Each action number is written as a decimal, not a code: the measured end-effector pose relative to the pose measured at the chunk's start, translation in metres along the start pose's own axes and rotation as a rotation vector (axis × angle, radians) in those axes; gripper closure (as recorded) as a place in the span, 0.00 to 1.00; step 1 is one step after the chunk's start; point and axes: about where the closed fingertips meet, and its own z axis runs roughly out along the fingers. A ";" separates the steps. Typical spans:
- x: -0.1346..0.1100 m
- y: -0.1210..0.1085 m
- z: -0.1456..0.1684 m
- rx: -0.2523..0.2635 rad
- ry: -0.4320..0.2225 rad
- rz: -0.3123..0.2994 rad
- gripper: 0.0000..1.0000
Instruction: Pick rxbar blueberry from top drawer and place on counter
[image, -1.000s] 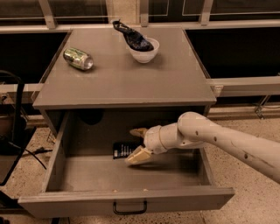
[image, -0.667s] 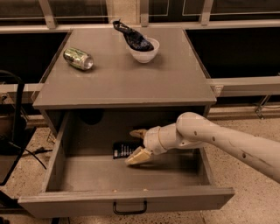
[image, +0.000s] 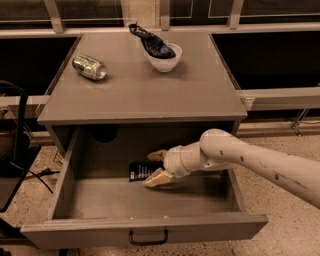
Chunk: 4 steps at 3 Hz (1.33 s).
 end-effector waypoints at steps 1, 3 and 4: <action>0.003 0.001 0.001 -0.003 0.013 0.007 0.59; 0.004 0.002 0.001 -0.003 0.021 0.012 1.00; 0.002 0.002 0.001 -0.002 0.021 0.009 1.00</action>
Offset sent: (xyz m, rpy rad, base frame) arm -0.0013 -0.0073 -0.0082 -0.0363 0.0215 -0.0234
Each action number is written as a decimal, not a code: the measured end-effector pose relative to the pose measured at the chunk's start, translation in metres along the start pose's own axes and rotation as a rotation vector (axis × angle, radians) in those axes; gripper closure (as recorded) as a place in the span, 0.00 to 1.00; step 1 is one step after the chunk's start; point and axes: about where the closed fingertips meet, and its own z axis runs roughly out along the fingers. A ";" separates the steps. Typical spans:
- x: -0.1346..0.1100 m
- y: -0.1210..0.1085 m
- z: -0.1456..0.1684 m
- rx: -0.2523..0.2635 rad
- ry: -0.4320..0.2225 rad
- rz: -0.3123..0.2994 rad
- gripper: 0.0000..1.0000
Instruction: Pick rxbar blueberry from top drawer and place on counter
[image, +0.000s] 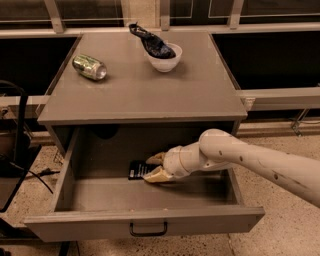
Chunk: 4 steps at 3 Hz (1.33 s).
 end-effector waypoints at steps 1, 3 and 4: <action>-0.014 -0.002 -0.011 0.028 -0.001 -0.024 1.00; -0.048 -0.009 -0.046 0.090 -0.006 -0.080 1.00; -0.063 -0.006 -0.067 0.070 0.008 -0.082 1.00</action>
Offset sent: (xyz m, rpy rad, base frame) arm 0.0019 -0.0090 0.0700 -0.0164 -0.1395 -0.0439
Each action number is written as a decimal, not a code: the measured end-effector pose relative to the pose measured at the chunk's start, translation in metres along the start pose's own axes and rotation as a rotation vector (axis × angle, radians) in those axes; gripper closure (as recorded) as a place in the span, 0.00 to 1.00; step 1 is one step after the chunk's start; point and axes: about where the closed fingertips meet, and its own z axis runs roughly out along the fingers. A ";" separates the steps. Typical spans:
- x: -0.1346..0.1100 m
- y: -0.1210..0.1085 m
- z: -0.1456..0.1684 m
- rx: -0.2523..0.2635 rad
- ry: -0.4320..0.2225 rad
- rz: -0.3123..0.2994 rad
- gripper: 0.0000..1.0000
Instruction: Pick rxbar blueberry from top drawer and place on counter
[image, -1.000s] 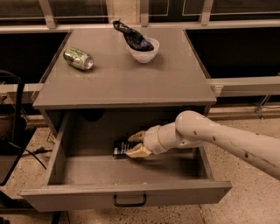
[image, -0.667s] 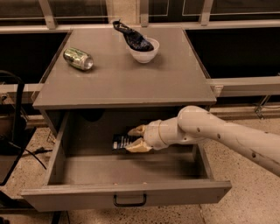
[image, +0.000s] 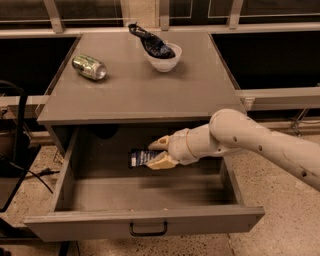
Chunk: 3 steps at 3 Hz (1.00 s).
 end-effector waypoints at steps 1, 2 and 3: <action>-0.016 0.008 -0.023 -0.049 0.019 0.019 1.00; -0.035 0.032 -0.055 -0.133 0.035 0.088 1.00; -0.041 0.031 -0.058 -0.143 0.027 0.097 1.00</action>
Offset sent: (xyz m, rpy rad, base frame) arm -0.0745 -0.0311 0.0888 -0.0230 0.2554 0.0238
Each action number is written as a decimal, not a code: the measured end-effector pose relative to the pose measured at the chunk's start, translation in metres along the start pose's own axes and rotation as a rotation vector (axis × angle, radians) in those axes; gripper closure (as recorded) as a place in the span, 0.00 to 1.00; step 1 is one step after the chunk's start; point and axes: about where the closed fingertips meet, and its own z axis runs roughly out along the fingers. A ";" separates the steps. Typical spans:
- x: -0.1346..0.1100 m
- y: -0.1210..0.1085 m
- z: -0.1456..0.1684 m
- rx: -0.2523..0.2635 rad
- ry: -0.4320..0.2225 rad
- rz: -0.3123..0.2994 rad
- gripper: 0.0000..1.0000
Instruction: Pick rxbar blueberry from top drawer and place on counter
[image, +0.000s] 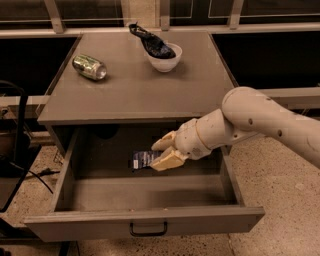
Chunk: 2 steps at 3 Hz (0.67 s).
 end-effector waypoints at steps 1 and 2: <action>-0.022 -0.002 -0.019 -0.011 -0.006 0.007 1.00; -0.039 -0.004 -0.037 -0.009 0.005 0.009 1.00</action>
Offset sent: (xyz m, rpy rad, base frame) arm 0.0015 -0.0105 0.0836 -0.0164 0.0132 -0.0124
